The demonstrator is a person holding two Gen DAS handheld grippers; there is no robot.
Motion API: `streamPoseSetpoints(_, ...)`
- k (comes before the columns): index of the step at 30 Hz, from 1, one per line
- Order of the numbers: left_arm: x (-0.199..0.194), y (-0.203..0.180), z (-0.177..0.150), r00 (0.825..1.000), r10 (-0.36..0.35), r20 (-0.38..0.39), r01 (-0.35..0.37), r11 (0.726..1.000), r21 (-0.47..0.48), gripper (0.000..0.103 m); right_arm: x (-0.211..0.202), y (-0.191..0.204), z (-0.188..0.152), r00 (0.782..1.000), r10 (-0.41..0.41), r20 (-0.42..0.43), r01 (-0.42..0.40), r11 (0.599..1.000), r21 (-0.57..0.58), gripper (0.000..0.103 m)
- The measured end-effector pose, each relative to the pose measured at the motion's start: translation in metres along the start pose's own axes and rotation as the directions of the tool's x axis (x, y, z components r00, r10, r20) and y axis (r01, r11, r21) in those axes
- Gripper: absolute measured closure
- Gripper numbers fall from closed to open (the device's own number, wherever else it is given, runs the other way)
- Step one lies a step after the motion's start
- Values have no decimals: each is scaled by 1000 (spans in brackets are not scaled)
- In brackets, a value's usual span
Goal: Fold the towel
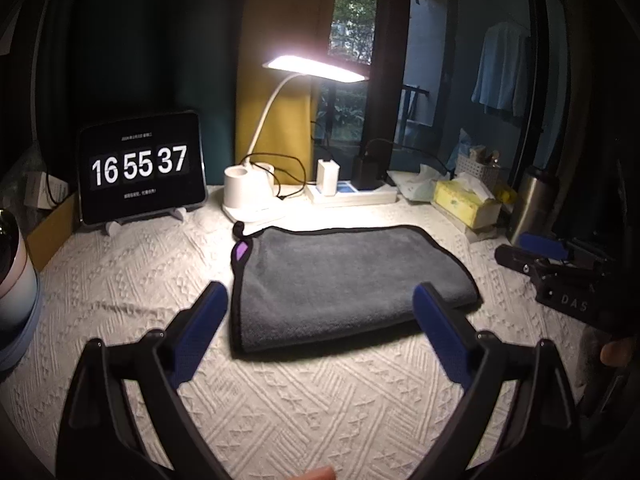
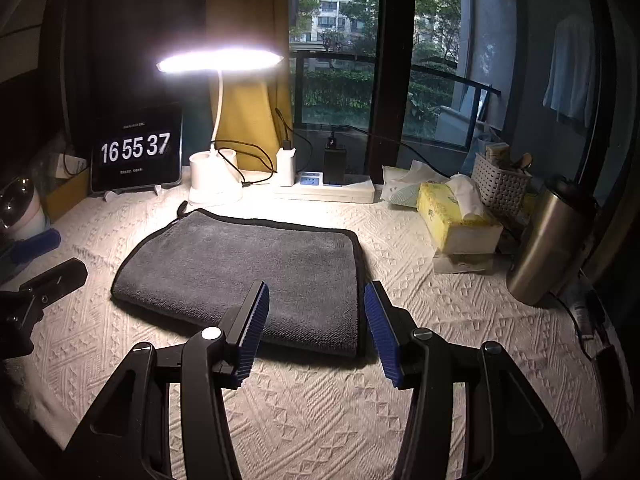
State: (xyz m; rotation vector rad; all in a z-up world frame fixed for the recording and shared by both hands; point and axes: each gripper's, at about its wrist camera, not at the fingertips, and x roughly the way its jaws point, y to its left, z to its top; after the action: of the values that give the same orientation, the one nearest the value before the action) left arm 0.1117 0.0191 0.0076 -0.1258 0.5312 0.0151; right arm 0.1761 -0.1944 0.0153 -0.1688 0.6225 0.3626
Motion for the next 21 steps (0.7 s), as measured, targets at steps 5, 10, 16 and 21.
streamPoseSetpoints(5,-10,-3,-8,999,15,32,-16,1000,11,8,-7,4,-6,1000,14,18,-14,1000,-14,50)
streamPoseSetpoints(10,-16,-4,-15,999,19,47,-20,1000,9,8,-16,8,-12,999,9,43,-8,1000,-22,50)
streamPoseSetpoints(16,-22,-8,-20,997,25,72,-26,1000,15,8,-28,10,-22,996,9,85,-7,1000,-30,50)
streamPoseSetpoints(21,-30,-11,-25,994,28,101,-30,999,15,8,-39,15,-28,993,17,114,-12,999,-43,50)
